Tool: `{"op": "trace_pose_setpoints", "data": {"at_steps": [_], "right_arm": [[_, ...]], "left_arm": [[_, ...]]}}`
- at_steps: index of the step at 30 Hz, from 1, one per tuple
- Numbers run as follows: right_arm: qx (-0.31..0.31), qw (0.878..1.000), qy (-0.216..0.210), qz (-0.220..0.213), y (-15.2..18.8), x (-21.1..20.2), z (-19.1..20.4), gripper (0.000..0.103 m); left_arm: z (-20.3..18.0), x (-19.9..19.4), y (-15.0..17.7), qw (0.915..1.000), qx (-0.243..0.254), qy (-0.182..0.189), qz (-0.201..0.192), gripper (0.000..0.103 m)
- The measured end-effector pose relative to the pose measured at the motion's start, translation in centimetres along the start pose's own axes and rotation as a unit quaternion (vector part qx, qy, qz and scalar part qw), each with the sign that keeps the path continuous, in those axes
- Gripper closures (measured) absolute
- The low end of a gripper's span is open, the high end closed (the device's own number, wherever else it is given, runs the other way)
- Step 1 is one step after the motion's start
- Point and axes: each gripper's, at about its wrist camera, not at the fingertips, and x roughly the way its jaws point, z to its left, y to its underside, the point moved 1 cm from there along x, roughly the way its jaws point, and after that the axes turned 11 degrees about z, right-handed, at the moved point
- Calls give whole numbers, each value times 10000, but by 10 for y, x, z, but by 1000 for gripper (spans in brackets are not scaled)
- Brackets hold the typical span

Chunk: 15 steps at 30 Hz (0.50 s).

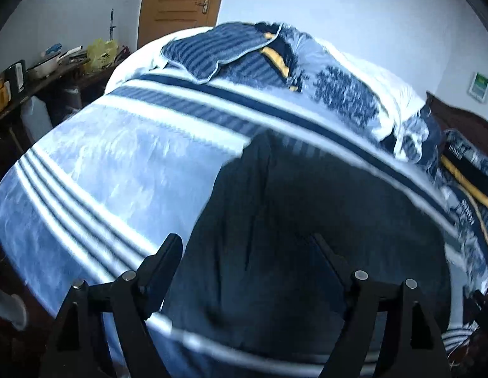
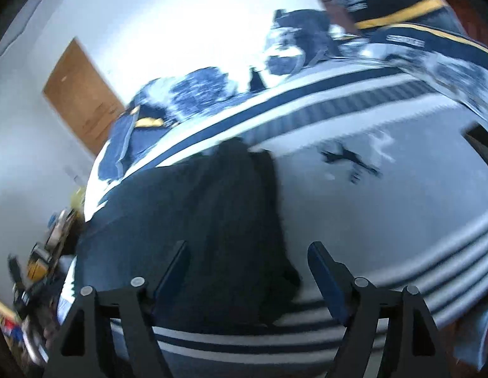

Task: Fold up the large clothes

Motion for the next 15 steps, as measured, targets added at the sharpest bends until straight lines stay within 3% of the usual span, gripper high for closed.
{"op": "trace_pose_setpoints", "data": {"at_steps": [6, 7, 9, 11, 13, 15], "right_arm": [[-230, 9977, -339, 548, -72, 38, 25, 23], [-201, 9971, -356, 639, -87, 51, 26, 24], [-67, 9953, -368, 898, -111, 77, 25, 24], [5, 9921, -406, 1188, -132, 105, 21, 31], [16, 9894, 7, 1449, -153, 141, 13, 40], [209, 9855, 76, 1682, -164, 168, 2, 46]], "left_arm": [[-18, 38, -67, 9987, 342, 150, 348, 21], [-23, 46, -75, 9978, 520, 118, 384, 21], [-33, 67, -92, 9950, 793, -290, 532, 21], [-35, 91, -108, 9936, 723, -405, 765, 21], [-30, 116, -118, 9927, 412, -218, 1110, 21], [-26, 134, -122, 9909, 233, -108, 1320, 28]]}}
